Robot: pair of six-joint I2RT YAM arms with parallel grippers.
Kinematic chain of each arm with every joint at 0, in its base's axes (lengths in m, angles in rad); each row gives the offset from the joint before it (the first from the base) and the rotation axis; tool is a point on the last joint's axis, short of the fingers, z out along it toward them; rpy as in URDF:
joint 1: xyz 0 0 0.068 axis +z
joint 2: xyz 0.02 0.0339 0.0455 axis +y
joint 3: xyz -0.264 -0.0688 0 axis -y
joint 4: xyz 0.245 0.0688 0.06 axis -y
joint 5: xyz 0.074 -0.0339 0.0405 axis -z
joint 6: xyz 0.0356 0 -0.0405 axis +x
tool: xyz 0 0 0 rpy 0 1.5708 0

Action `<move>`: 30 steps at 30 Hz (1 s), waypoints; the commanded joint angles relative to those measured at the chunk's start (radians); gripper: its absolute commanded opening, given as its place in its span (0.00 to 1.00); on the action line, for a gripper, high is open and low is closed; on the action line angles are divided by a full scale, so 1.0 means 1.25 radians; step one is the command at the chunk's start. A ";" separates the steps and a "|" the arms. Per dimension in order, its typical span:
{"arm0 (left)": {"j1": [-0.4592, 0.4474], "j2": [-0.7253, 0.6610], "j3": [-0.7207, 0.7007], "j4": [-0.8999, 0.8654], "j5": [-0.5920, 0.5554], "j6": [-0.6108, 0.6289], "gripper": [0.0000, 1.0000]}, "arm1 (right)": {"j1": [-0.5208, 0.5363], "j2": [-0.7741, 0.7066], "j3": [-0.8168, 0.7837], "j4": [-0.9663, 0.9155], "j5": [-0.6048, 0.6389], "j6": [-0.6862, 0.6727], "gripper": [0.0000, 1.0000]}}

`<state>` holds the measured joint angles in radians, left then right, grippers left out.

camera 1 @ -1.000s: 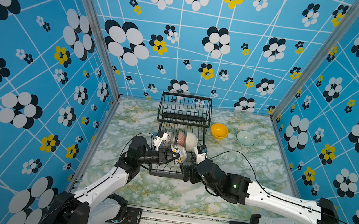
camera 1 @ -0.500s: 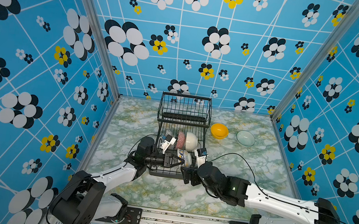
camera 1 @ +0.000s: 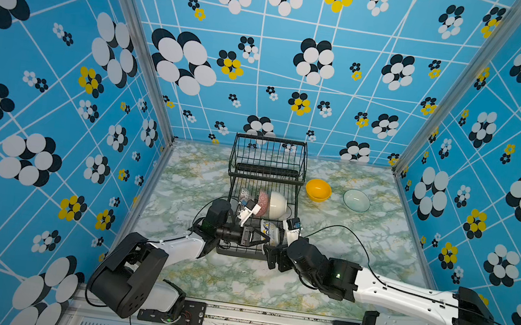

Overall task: Load bowls into a dish rack
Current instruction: Place the bowl in the dish rack.

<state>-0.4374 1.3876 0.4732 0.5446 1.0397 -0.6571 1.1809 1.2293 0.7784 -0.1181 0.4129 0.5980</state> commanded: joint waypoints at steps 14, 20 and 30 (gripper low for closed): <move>-0.002 0.052 0.058 -0.046 -0.003 0.111 0.00 | -0.034 -0.004 0.009 -0.001 -0.040 -0.012 1.00; -0.005 0.050 0.064 -0.088 -0.022 0.146 0.00 | -0.038 0.021 0.030 -0.006 -0.055 -0.017 1.00; -0.013 0.055 0.098 -0.179 -0.053 0.215 0.00 | -0.037 0.042 0.056 -0.014 -0.060 -0.020 1.00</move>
<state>-0.4412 1.4460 0.5575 0.3527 0.9684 -0.4408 1.1400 1.2766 0.8131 -0.1226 0.3424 0.5861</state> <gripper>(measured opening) 0.092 0.996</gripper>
